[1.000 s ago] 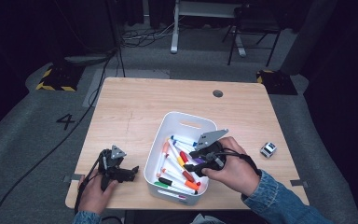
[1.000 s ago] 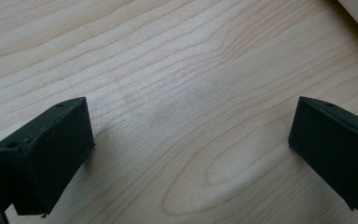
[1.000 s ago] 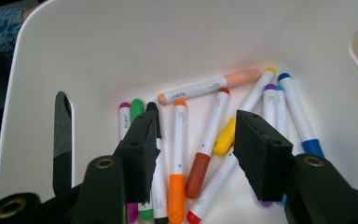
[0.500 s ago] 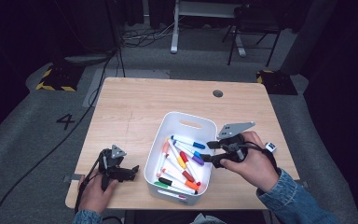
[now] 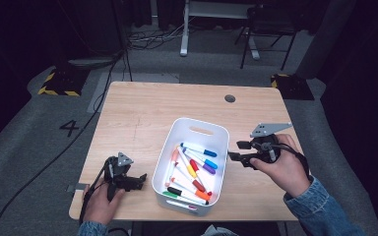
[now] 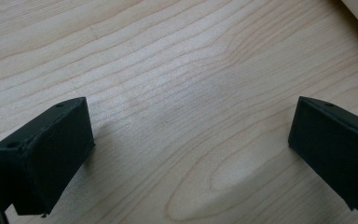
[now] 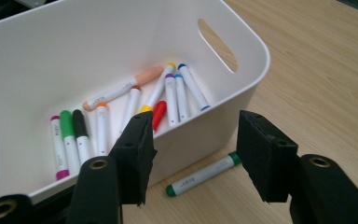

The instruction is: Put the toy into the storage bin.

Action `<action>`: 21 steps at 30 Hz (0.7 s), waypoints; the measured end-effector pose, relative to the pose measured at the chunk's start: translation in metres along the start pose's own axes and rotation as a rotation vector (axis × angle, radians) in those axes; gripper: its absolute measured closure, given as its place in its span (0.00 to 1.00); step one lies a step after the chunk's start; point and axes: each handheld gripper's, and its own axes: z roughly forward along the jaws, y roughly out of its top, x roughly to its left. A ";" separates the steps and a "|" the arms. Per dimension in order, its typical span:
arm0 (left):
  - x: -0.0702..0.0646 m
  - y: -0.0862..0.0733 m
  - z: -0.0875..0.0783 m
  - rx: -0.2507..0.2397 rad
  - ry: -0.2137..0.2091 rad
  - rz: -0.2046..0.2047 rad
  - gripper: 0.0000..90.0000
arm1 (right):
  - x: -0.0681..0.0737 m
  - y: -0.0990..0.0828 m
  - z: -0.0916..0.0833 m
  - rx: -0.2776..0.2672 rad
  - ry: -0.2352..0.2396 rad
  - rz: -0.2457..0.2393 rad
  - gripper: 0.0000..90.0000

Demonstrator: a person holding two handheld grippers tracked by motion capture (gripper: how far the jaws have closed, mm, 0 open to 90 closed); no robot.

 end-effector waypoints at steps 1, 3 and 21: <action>0.000 0.000 0.000 -0.001 0.002 0.001 0.00 | -0.003 -0.001 0.001 0.004 -0.008 0.001 0.52; 0.000 0.000 0.000 -0.001 0.002 0.001 0.00 | -0.009 -0.004 0.003 0.013 -0.027 0.008 0.52; 0.000 0.000 0.000 0.001 -0.002 -0.001 0.00 | -0.036 -0.042 0.062 0.120 -0.097 0.063 0.43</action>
